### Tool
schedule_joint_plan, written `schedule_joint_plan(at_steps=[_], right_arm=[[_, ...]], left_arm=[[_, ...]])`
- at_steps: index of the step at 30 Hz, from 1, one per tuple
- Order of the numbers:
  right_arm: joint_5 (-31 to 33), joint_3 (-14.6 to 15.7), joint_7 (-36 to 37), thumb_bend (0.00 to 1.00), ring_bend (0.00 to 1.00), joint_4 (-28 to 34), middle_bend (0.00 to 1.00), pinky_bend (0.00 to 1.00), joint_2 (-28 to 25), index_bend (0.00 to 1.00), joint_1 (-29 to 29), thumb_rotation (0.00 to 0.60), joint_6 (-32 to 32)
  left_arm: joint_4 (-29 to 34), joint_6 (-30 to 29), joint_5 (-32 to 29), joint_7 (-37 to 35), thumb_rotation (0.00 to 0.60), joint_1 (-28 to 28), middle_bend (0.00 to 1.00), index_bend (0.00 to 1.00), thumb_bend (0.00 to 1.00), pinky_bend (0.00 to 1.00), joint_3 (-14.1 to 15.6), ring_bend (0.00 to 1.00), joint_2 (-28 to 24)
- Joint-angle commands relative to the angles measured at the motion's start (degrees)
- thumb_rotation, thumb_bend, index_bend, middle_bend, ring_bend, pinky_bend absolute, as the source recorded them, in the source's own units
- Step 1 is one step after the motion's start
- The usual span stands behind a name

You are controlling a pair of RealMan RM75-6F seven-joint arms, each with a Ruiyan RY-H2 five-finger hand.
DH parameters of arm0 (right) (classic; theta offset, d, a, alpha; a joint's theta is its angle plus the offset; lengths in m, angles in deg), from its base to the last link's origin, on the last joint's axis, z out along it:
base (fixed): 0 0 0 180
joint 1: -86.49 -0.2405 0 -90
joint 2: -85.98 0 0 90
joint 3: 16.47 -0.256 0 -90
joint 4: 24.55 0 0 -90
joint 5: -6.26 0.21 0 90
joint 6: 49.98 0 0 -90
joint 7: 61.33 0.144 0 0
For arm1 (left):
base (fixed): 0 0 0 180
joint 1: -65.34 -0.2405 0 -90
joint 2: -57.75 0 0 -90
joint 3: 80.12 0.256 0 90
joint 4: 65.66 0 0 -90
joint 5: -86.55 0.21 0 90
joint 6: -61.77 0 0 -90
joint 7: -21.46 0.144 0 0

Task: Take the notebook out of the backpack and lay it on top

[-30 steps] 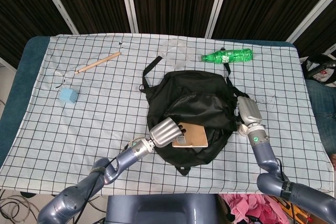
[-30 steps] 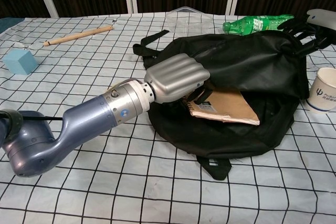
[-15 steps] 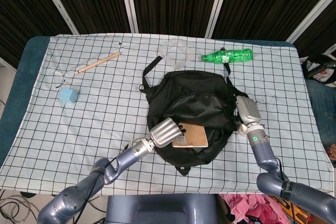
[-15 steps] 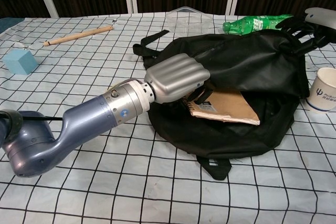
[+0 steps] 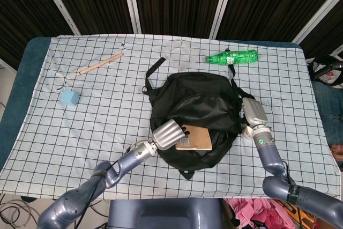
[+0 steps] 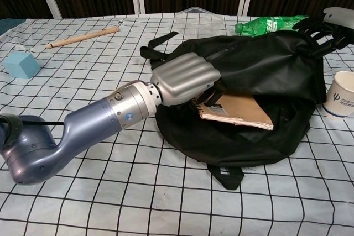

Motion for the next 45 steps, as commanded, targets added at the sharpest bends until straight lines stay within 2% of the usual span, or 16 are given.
schedule_joint_plan(at_steps=[1,7,10,14,19,22,27,28,32,35,39,43,45], right_arm=[[0.0,0.0,0.0,0.56,0.13,0.0,0.08,0.12,0.0,0.81,0.0,0.600,0.0],[0.1,-0.1,-0.6,0.56,0.13,0.1,0.08,0.12,0.2,0.81,-0.4,0.600,0.1],[0.4,-0.2,-1.1,0.56,0.13,0.0,0.08,0.12,0.4,0.81,-0.7,0.600,0.0],[1.0,-0.5,-1.7,0.56,0.13,0.0,0.08,0.12,0.5,0.81,-1.0,0.600,0.0],[1.2,-0.3,-2.0,0.56,0.13,0.7,0.08,0.12,0.1,0.81,-1.0,0.600,0.4],[0.9,0.0,-2.2,0.56,0.13,1.2,0.08,0.12,-0.1,0.81,-0.9,0.600,0.4],[-0.1,0.5,-2.1,0.56,0.13,2.6,0.08,0.12,-0.6,0.81,-0.6,0.600,0.0],[-0.5,0.7,-2.1,0.56,0.13,3.1,0.08,0.12,-0.7,0.81,-0.5,0.600,-0.1],[-1.6,1.1,-1.7,0.56,0.13,4.4,0.08,0.12,-1.2,0.81,-0.1,0.600,-0.7],[-3.4,1.9,-1.6,0.56,0.13,6.4,0.08,0.12,-1.9,0.81,0.5,0.600,-1.4],[-6.2,3.3,-1.5,0.56,0.13,9.8,0.08,0.12,-2.9,0.81,1.4,0.600,-2.5],[-11.0,6.2,-1.4,0.56,0.13,14.6,0.08,0.12,-4.5,0.81,3.0,0.600,-4.1],[-13.2,7.9,-1.5,0.53,0.12,16.9,0.08,0.12,-5.4,0.78,3.7,0.600,-4.4]], left_arm=[[0.8,-1.4,-0.2,0.0,0.600,0.2,0.69,0.68,0.42,0.40,-0.5,0.45,-0.6],[5.2,-6.2,-0.5,0.5,0.600,0.3,0.69,0.68,0.42,0.40,-2.0,0.45,-4.1],[10.6,-8.9,-0.2,1.2,0.600,-0.2,0.69,0.68,0.42,0.40,-2.5,0.45,-7.8],[24.1,-11.6,-0.5,2.4,0.600,-1.5,0.69,0.68,0.42,0.40,-3.6,0.45,-15.7],[50.3,-9.6,-4.8,6.1,0.600,-4.3,0.69,0.68,0.42,0.40,-6.6,0.45,-30.5],[61.6,-8.3,-8.1,9.0,0.600,-6.0,0.69,0.68,0.42,0.40,-8.6,0.45,-38.2],[72.3,-8.9,-11.7,11.2,0.600,-8.9,0.69,0.68,0.42,0.40,-11.9,0.45,-47.8],[73.9,-10.5,-12.4,10.7,0.600,-9.9,0.69,0.68,0.42,0.40,-13.6,0.45,-50.5],[76.5,-11.0,-13.2,10.4,0.600,-11.4,0.69,0.68,0.42,0.40,-15.7,0.45,-55.5],[75.7,-11.9,-13.8,11.0,0.600,-12.6,0.69,0.68,0.42,0.40,-17.4,0.45,-58.4],[73.7,-12.2,-14.1,10.6,0.600,-13.4,0.69,0.68,0.42,0.40,-18.2,0.45,-59.4],[70.5,-11.6,-14.8,8.2,0.600,-13.6,0.69,0.68,0.42,0.40,-18.6,0.45,-58.6],[69.0,-11.2,-14.9,7.3,0.600,-13.4,0.69,0.68,0.42,0.40,-18.8,0.45,-57.6]])
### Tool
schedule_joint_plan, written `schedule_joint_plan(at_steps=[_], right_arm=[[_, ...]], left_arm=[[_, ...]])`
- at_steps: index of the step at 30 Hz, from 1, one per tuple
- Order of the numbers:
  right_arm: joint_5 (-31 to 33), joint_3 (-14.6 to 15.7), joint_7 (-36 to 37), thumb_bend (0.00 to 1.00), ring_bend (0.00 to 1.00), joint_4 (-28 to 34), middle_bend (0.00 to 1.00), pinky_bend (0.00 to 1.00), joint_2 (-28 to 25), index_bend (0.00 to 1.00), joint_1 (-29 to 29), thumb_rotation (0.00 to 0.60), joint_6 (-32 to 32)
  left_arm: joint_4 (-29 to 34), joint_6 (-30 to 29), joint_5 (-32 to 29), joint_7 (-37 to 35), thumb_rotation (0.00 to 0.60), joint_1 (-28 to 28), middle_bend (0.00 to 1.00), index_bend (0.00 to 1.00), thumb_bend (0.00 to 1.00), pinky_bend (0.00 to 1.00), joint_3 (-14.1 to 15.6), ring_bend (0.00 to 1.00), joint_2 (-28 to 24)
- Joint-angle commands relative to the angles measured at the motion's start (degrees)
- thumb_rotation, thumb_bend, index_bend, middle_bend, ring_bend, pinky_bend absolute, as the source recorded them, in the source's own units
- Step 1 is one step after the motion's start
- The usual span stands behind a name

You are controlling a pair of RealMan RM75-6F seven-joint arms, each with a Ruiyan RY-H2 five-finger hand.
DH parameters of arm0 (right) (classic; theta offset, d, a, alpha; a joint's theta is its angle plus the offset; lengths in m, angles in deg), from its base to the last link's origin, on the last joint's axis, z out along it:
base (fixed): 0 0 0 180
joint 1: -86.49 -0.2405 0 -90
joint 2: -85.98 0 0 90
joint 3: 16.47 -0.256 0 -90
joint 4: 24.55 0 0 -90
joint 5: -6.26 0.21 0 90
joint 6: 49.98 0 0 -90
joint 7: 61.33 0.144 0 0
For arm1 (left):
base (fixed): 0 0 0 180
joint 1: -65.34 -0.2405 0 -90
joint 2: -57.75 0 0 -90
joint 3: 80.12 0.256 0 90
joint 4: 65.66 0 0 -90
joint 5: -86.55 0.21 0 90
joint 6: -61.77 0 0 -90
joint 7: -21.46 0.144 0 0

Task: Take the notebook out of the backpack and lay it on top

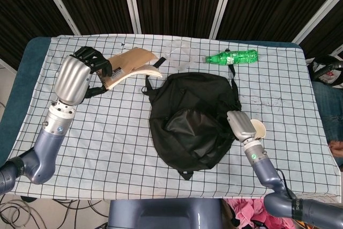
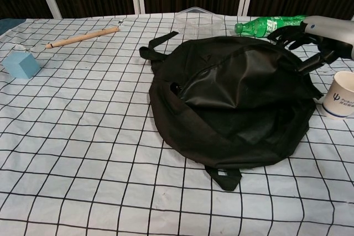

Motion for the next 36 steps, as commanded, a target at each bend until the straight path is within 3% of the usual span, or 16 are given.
schedule_joint_plan(at_steps=[1,6,10,15,19,25,30,36], right_arm=[[-4.3,3.6,-0.2,0.51,0.11,4.5,0.07,0.12,-2.2,0.75,1.8,0.600,-0.9],[-8.5,9.3,-3.3,0.31,0.04,11.5,0.01,0.12,-7.9,0.34,2.7,0.600,1.8],[-10.7,12.6,-6.5,0.26,0.02,16.9,0.00,0.12,-13.2,0.17,3.0,0.600,3.5],[-12.3,14.1,-5.7,0.22,0.02,21.0,0.00,0.12,-18.1,0.14,3.7,0.600,3.8],[-12.9,14.1,-3.8,0.21,0.02,20.9,0.00,0.12,-19.9,0.13,3.8,0.600,4.1],[-11.6,12.2,-3.3,0.21,0.02,18.5,0.00,0.12,-21.2,0.13,4.4,0.600,1.6],[-6.9,9.7,-4.4,0.21,0.02,14.5,0.00,0.12,-21.5,0.13,4.5,0.600,-0.1],[-2.0,7.5,-2.8,0.21,0.02,11.5,0.00,0.12,-22.4,0.13,5.2,0.600,-1.2]], left_arm=[[-2.5,0.8,-0.4,-1.5,0.600,0.2,0.69,0.68,0.42,0.40,-0.4,0.45,1.5],[-6.9,3.0,-1.1,-2.4,0.600,1.7,0.69,0.68,0.42,0.40,-0.5,0.45,4.9],[-10.9,5.0,-1.3,-2.8,0.600,3.4,0.68,0.68,0.42,0.40,-0.5,0.45,8.3],[-15.0,7.0,-0.7,-4.4,0.600,5.7,0.68,0.68,0.42,0.40,-0.2,0.45,13.0],[-18.8,7.6,1.1,-4.9,0.600,7.6,0.69,0.68,0.42,0.40,0.8,0.45,17.3],[-27.9,8.4,3.8,-7.2,0.600,11.5,0.68,0.68,0.42,0.40,1.9,0.45,26.0],[-37.7,9.7,5.6,-14.1,0.600,15.3,0.68,0.68,0.42,0.40,2.8,0.43,34.6],[-49.6,7.0,12.2,-19.5,0.600,16.4,0.66,0.66,0.42,0.40,9.3,0.42,41.9]])
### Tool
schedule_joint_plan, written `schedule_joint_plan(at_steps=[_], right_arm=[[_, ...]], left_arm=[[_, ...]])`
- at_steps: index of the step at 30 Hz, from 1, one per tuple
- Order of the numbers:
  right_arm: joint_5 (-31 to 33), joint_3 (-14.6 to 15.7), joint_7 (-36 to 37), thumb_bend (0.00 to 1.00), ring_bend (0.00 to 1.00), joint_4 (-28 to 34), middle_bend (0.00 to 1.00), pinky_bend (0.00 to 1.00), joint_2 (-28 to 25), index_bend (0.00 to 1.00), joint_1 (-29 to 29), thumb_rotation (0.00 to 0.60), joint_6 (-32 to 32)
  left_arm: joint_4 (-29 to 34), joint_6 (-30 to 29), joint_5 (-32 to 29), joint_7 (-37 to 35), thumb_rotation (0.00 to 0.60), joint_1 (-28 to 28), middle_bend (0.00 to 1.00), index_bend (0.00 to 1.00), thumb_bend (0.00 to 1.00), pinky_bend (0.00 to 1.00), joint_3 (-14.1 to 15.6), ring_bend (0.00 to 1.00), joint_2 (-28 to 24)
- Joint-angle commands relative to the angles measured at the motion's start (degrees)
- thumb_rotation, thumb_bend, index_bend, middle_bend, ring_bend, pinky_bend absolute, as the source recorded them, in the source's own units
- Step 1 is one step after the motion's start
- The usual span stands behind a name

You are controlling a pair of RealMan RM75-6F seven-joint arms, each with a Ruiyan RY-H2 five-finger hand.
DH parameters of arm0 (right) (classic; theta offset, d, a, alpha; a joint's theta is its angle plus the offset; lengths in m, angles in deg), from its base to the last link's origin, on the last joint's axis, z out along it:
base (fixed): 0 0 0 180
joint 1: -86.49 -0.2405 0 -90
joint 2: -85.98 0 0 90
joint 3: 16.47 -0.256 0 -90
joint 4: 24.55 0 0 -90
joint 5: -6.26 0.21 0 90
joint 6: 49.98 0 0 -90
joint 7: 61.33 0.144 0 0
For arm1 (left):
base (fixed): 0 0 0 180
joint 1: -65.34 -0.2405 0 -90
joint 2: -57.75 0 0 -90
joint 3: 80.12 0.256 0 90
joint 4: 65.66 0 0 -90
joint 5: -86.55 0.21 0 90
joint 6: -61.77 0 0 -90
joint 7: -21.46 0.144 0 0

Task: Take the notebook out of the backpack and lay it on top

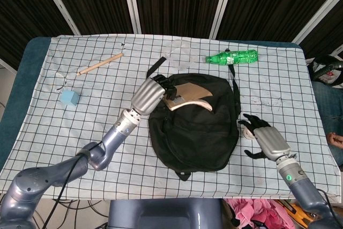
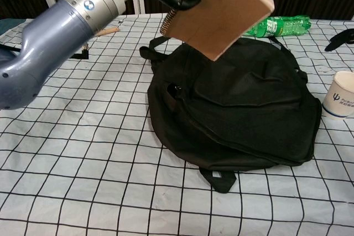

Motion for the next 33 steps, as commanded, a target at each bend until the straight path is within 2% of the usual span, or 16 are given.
schedule_joint_plan(at_steps=[1,4,6,8,10,12,15,17,19,21,24,27,30,33], right_arm=[[2.1,-1.2,1.3,0.21,0.02,-1.3,0.00,0.12,-0.9,0.13,0.6,0.600,-0.8],[2.7,-1.6,1.0,0.21,0.02,-1.5,0.00,0.12,-1.6,0.13,1.0,0.600,-1.4],[3.1,-1.9,0.8,0.20,0.02,-1.3,0.00,0.12,-2.1,0.13,1.3,0.600,-1.9],[3.5,-2.2,0.8,0.20,0.02,-1.0,0.00,0.12,-2.4,0.13,1.5,0.600,-2.2],[3.8,-2.4,0.8,0.20,0.02,-0.9,0.00,0.12,-2.7,0.13,1.7,0.600,-2.3],[4.1,-2.6,0.7,0.20,0.02,-0.8,0.00,0.12,-2.8,0.13,1.8,0.600,-2.5],[4.7,-3.2,0.7,0.20,0.02,-1.0,0.00,0.12,-2.9,0.13,2.0,0.600,-3.1],[5.2,-3.8,0.8,0.20,0.02,-1.2,0.00,0.12,-2.9,0.13,2.1,0.600,-3.6],[5.6,-4.2,0.3,0.20,0.02,-1.7,0.00,0.12,-2.8,0.13,2.1,0.600,-4.1],[5.7,-4.7,-1.0,0.20,0.02,-2.7,0.00,0.12,-2.4,0.13,2.1,0.600,-5.3],[5.2,-5.0,-4.5,0.20,0.02,-4.6,0.00,0.12,-1.2,0.13,2.5,0.600,-8.4],[4.5,-4.6,-7.8,0.20,0.02,-5.0,0.00,0.12,-0.2,0.13,3.7,0.600,-11.8],[1.9,-2.9,-10.0,0.20,0.02,-3.6,0.00,0.12,0.3,0.13,6.3,0.600,-16.1],[-1.8,-1.0,-11.8,0.20,0.02,-2.8,0.00,0.12,1.4,0.13,9.3,0.600,-21.3]], left_arm=[[-9.2,-2.3,5.9,-5.7,0.600,0.5,0.65,0.65,0.41,0.39,6.6,0.41,6.2],[-13.4,-2.7,7.8,-9.5,0.600,-1.8,0.53,0.56,0.34,0.27,10.6,0.30,7.9],[-14.3,-1.8,9.2,-11.0,0.600,-3.2,0.34,0.41,0.17,0.08,13.6,0.12,6.6],[-12.5,0.8,9.9,-11.4,0.600,-4.3,0.19,0.28,0.05,0.01,16.1,0.02,3.6],[-6.9,4.1,9.6,-11.4,0.600,-4.9,0.11,0.21,0.01,0.00,17.7,0.00,-1.4],[0.0,6.9,8.9,-11.0,0.600,-5.4,0.09,0.19,0.00,0.00,18.9,0.00,-6.8],[15.3,10.6,7.4,-6.4,0.600,-6.4,0.08,0.19,0.00,0.00,20.8,0.00,-18.8],[25.3,11.0,5.6,-0.8,0.600,-7.8,0.09,0.19,0.00,0.00,21.3,0.00,-27.1],[32.1,9.3,3.5,6.3,0.600,-10.1,0.10,0.20,0.00,0.00,21.3,0.00,-33.1],[37.4,2.7,1.4,16.4,0.600,-14.8,0.10,0.21,0.00,0.00,20.6,0.00,-38.1],[41.8,-8.1,-0.1,26.4,0.600,-22.6,0.10,0.21,0.00,0.00,20.5,0.00,-41.3],[44.4,-15.5,-1.3,29.2,0.600,-29.3,0.10,0.21,0.00,0.00,21.4,0.00,-43.4],[45.6,-22.2,-3.3,28.6,0.600,-36.2,0.10,0.21,0.00,0.00,22.4,0.00,-45.3],[45.5,-26.0,-5.4,28.6,0.600,-41.2,0.10,0.21,0.00,0.00,22.9,0.00,-46.2]])
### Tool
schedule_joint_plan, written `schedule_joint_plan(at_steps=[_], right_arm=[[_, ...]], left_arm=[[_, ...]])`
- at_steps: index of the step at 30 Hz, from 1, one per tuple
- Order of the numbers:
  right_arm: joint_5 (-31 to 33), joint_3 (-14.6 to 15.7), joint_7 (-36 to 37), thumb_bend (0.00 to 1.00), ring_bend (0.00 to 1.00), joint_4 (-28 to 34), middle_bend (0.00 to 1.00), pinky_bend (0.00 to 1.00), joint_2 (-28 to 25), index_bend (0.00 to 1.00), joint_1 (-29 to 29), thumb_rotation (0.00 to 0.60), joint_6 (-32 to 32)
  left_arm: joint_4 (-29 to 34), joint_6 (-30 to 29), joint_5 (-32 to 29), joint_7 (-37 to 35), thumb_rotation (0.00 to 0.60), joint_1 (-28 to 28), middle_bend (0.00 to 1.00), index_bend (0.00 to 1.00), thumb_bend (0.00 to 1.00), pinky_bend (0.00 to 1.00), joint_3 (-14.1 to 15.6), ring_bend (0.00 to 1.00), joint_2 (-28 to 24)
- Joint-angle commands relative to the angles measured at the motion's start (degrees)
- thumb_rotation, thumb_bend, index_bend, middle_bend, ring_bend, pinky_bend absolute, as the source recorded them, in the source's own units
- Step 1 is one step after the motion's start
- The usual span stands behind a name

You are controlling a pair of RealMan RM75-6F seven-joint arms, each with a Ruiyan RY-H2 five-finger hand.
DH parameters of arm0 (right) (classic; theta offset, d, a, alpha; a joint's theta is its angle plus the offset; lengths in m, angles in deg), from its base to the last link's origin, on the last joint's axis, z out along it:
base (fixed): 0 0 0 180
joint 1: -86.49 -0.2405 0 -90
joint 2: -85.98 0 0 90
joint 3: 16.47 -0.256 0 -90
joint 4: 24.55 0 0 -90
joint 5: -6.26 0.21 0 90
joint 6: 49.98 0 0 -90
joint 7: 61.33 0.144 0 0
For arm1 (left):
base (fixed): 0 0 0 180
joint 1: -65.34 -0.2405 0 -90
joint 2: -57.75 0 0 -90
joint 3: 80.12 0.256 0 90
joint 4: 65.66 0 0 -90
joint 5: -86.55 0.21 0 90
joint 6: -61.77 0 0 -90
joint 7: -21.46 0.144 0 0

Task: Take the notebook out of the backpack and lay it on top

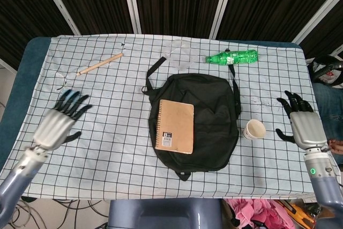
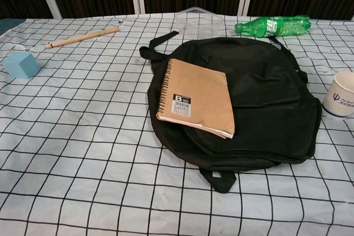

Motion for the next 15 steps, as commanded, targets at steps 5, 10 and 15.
schedule_joint_plan(at_steps=[5,10,15], right_arm=[[-12.1,6.4,-4.6,0.20,0.02,0.3,0.00,0.12,5.5,0.13,10.0,0.600,-15.2],[-15.6,9.3,-6.5,0.20,0.02,-2.2,0.00,0.12,9.5,0.13,15.2,0.600,-21.0],[-18.4,10.4,-5.9,0.20,0.02,-5.3,0.00,0.12,12.0,0.12,18.6,0.600,-24.2]], left_arm=[[4.5,-13.3,-6.9,-0.2,0.600,-17.2,0.10,0.20,0.00,0.00,2.3,0.00,-4.5],[4.6,-12.7,-8.1,-2.3,0.600,-20.8,0.11,0.19,0.01,0.00,2.4,0.00,-4.0],[2.8,-8.3,-10.2,-5.5,0.600,-21.4,0.09,0.19,0.01,0.00,0.8,0.00,-3.8]])
